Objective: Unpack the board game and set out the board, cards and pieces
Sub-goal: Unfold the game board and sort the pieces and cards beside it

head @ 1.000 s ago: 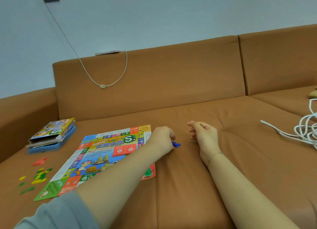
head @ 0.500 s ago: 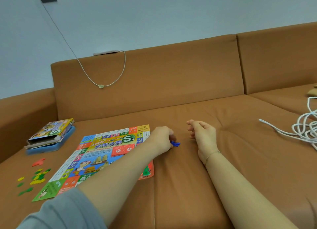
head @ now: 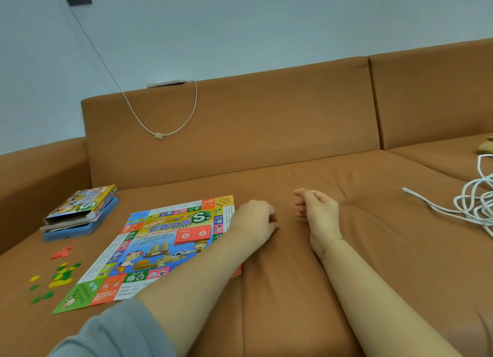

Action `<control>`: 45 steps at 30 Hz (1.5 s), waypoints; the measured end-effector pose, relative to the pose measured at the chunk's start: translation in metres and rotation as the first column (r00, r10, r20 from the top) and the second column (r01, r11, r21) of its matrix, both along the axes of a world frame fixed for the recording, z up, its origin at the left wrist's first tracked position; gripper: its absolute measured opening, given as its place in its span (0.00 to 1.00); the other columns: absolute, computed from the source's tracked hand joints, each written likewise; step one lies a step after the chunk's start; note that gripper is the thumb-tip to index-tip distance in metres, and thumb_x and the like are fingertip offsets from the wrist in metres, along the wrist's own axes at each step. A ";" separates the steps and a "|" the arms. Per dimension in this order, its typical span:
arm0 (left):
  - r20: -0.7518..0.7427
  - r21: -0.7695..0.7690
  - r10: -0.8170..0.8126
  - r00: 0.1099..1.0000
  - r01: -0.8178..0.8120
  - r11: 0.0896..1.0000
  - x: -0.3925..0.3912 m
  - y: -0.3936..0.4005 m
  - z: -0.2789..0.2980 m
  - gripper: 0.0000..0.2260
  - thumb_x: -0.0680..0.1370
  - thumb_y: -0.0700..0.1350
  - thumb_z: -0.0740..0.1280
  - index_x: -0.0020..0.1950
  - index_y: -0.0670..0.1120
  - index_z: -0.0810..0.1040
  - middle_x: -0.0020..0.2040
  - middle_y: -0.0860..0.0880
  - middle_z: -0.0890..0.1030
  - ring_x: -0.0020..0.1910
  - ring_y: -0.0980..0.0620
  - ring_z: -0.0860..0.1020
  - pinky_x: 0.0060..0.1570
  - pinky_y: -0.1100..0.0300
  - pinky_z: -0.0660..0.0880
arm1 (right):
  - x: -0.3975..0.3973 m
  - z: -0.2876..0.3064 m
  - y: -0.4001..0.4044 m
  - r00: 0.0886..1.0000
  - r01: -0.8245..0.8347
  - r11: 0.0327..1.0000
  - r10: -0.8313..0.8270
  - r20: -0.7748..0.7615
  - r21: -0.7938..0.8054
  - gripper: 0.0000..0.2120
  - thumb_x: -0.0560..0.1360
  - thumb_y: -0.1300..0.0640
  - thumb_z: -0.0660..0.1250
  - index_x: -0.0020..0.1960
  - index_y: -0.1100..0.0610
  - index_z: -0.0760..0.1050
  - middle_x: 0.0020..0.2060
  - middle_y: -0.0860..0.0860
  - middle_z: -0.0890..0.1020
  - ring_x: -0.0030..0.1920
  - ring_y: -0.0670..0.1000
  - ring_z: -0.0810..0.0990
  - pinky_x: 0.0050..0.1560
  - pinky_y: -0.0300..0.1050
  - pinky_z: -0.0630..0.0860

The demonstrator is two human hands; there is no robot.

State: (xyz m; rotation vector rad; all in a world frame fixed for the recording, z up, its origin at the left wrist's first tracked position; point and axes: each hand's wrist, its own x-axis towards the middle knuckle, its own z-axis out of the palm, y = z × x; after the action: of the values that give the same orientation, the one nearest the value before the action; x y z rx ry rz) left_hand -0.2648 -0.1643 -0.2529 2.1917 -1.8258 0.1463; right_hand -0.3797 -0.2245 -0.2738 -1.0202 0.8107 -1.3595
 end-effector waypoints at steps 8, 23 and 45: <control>-0.232 -0.169 -0.051 0.971 0.011 0.986 0.012 0.032 0.025 0.13 0.74 0.44 0.69 0.58 0.46 0.80 0.52 0.49 0.82 0.53 0.51 0.79 0.55 0.57 0.75 | -0.003 0.003 0.017 0.991 -0.068 0.989 0.051 -0.127 -0.130 0.06 0.76 0.57 0.66 0.47 0.57 0.80 0.35 0.52 0.80 0.33 0.47 0.77 0.36 0.41 0.73; -0.363 -0.238 0.034 0.931 -0.127 0.963 0.120 0.182 0.052 0.08 0.73 0.39 0.68 0.50 0.48 0.83 0.46 0.52 0.83 0.44 0.55 0.79 0.47 0.63 0.76 | 0.072 0.045 0.127 0.925 -0.347 0.876 0.261 -0.276 -0.335 0.03 0.74 0.61 0.69 0.46 0.60 0.81 0.40 0.55 0.84 0.38 0.48 0.81 0.38 0.36 0.77; -0.197 -0.258 0.366 0.909 -0.409 0.875 0.291 0.314 -0.034 0.17 0.77 0.41 0.62 0.65 0.51 0.73 0.58 0.51 0.77 0.56 0.50 0.73 0.59 0.58 0.68 | 0.296 0.047 0.195 0.304 -0.831 0.471 -0.062 -0.951 -0.297 0.08 0.72 0.62 0.68 0.48 0.54 0.83 0.43 0.50 0.83 0.37 0.44 0.76 0.34 0.29 0.69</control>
State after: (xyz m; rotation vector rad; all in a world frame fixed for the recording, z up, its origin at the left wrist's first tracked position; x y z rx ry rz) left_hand 0.0261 0.1500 -0.2871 2.2546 -1.1795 0.3144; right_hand -0.0839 -0.0291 -0.2269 -2.6685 0.4708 -0.4364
